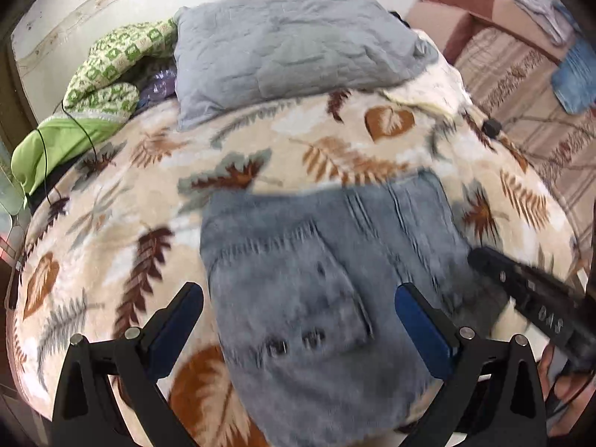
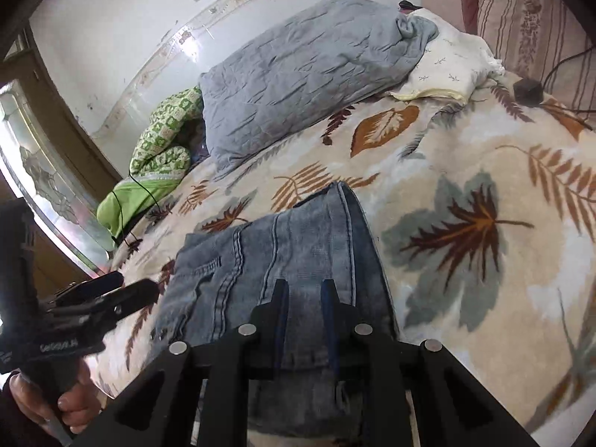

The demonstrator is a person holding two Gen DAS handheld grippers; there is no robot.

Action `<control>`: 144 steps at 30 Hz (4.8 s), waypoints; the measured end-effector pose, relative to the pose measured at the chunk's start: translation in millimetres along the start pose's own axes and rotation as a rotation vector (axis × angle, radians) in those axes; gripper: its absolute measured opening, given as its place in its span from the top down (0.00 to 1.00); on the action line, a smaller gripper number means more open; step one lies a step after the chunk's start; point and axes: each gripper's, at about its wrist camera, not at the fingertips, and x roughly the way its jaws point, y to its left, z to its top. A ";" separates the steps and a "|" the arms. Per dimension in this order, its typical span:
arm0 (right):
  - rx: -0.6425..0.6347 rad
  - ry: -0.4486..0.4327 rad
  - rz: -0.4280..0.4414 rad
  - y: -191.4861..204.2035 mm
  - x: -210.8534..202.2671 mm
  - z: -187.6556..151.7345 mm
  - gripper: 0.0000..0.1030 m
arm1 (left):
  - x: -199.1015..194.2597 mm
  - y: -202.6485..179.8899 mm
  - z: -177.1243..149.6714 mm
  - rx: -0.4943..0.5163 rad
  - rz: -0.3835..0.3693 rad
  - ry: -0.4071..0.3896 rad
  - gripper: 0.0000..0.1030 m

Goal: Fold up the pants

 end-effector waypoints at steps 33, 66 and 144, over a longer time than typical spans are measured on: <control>0.203 0.076 0.080 -39.2 3.9 -43.2 0.80 | 6.4 -20.6 -35.4 0.101 -0.002 0.060 0.00; 0.082 0.167 0.079 -5.9 68.9 5.1 0.79 | 68.2 16.7 -4.3 0.011 0.186 0.149 0.00; 0.105 0.068 -0.001 -18.6 6.3 -12.1 0.21 | 23.5 108.7 -65.9 -0.186 0.091 0.110 0.00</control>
